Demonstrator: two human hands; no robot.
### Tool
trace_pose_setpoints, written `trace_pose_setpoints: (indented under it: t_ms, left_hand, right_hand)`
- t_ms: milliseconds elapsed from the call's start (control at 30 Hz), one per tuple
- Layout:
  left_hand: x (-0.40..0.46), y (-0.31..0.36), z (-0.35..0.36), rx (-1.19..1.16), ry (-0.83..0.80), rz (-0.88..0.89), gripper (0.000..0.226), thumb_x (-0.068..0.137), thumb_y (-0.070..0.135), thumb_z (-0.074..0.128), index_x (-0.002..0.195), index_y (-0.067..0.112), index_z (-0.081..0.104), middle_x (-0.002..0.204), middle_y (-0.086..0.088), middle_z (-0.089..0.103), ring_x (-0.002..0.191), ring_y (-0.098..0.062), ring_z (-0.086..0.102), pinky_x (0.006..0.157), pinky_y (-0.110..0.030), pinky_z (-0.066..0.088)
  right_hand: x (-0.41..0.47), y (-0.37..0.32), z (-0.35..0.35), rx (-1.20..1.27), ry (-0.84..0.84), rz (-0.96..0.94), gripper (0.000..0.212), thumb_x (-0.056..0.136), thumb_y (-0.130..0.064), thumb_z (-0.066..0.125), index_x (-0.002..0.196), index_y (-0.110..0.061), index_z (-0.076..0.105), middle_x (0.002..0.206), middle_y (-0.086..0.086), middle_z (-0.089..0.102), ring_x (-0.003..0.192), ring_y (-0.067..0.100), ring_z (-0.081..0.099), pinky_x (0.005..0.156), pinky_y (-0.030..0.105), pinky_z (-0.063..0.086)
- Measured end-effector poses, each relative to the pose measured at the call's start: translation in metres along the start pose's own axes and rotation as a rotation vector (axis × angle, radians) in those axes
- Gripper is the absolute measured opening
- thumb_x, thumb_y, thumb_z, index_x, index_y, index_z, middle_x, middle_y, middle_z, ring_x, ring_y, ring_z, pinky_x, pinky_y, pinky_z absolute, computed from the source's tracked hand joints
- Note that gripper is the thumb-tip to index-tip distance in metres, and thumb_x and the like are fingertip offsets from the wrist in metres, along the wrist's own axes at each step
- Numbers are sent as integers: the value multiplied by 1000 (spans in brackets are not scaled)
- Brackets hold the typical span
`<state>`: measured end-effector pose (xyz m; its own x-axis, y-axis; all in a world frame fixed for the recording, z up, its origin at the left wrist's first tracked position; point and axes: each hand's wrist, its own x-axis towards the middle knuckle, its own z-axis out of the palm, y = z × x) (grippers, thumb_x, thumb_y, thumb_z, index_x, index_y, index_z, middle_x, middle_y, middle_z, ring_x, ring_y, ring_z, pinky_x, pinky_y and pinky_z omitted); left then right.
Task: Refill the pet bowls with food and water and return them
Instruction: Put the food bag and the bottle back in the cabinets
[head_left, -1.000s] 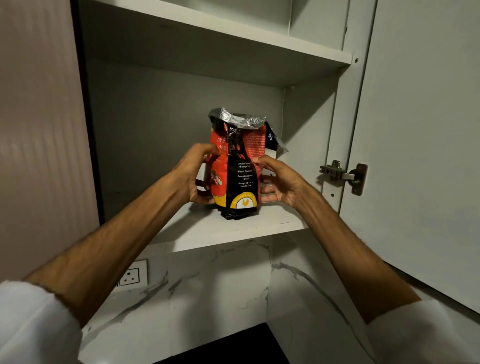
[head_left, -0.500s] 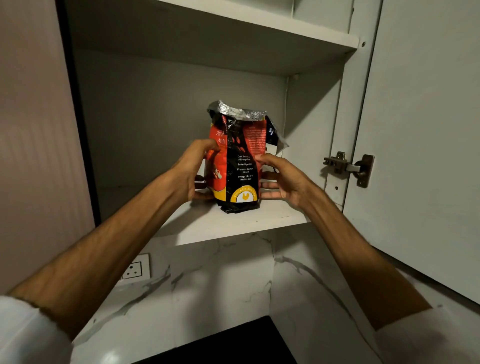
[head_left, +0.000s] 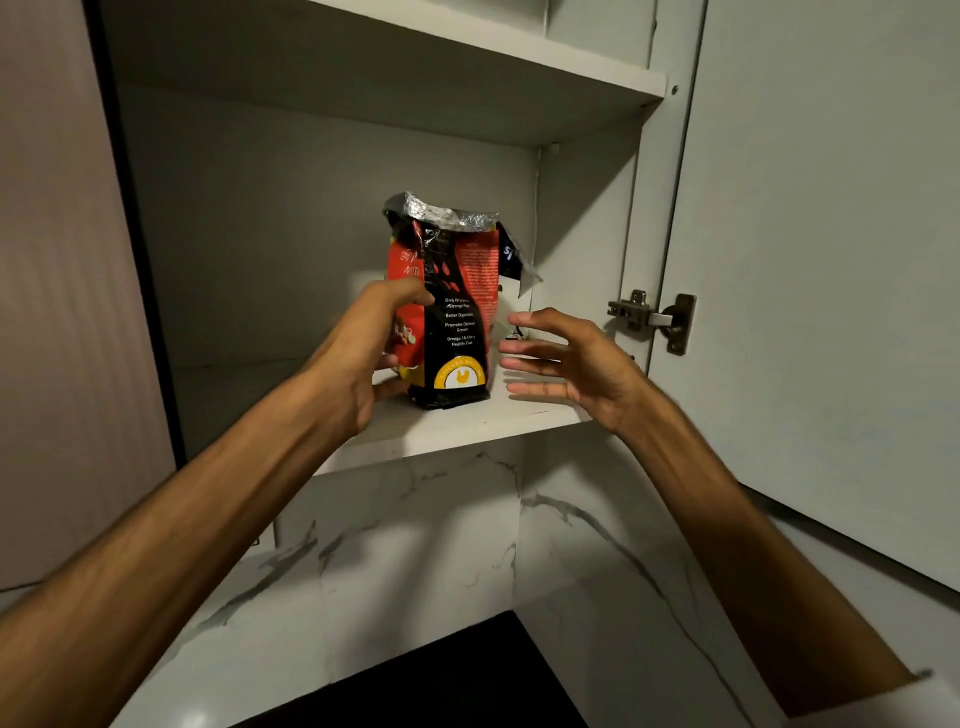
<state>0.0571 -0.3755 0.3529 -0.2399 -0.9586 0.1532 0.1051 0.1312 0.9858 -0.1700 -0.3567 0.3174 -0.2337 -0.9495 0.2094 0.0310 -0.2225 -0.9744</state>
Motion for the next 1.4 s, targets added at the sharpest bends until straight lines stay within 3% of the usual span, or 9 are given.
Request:
trace_pose_setpoints:
  t_ms: [100,233,400,567,733,900,1033,1200,1400]
  left_hand:
    - [-14,-4,5,-44,-8,31,8,91,30,66,97,28,61,92,1,64,85,-14,59,85,-36,52]
    - [-33,-11,15,-107,-37,76,8,89,26,69,96,25,65,85,5,65,76,-9,62,62,-23,55]
    - [-56,-23,39,-119,-167,119,14,88,23,72,100,30,74,103,8,73,105,-14,66,85,-33,56]
    - [-81,-33,67,-125,-280,175,31,90,23,74,120,31,73,110,10,74,106,-4,66,85,-28,54]
    - [-110,-40,97,-103,-437,272,32,84,24,79,114,37,75,118,5,72,106,-7,69,83,-28,54]
    - [-142,-43,127,-88,-556,354,48,66,43,76,114,43,74,124,11,68,115,-11,65,94,-36,57]
    - [-169,-42,148,-81,-651,392,43,78,41,85,118,44,70,131,17,62,119,-4,59,91,-30,54]
    - [-199,-37,170,-83,-746,447,45,85,35,81,127,41,67,134,19,58,121,-3,57,80,-19,48]
    - [-228,-32,193,-90,-778,533,58,74,50,80,130,39,67,132,21,59,115,1,58,83,-20,50]
  right_hand:
    - [-26,-7,1,-9,6,-29,60,78,-37,77,131,-10,67,124,16,73,115,27,73,94,49,61]
    - [-59,-17,0,-37,26,-83,64,76,-40,73,133,-11,67,121,13,76,115,25,73,96,47,61]
    - [-98,-28,-6,-63,79,-138,57,80,-40,71,131,-15,69,121,12,76,114,26,73,99,47,59]
    - [-142,-38,-13,-130,165,-198,50,87,-39,68,131,-15,68,121,10,76,114,24,73,99,44,59]
    - [-194,-46,-23,-240,297,-305,29,101,-27,62,127,-18,71,119,7,77,114,22,73,95,42,60]
    - [-246,-54,-32,-356,448,-407,26,101,-18,61,124,-19,73,113,4,78,110,17,74,80,25,60]
    - [-284,-61,-39,-446,557,-459,25,98,-17,67,121,-19,74,113,2,78,111,14,73,85,28,61]
    - [-328,-68,-50,-508,696,-533,25,97,-15,69,122,-15,74,113,4,78,112,18,73,85,34,62]
    - [-377,-75,-63,-566,895,-612,25,96,-9,69,121,-6,74,113,9,78,109,21,74,78,27,61]
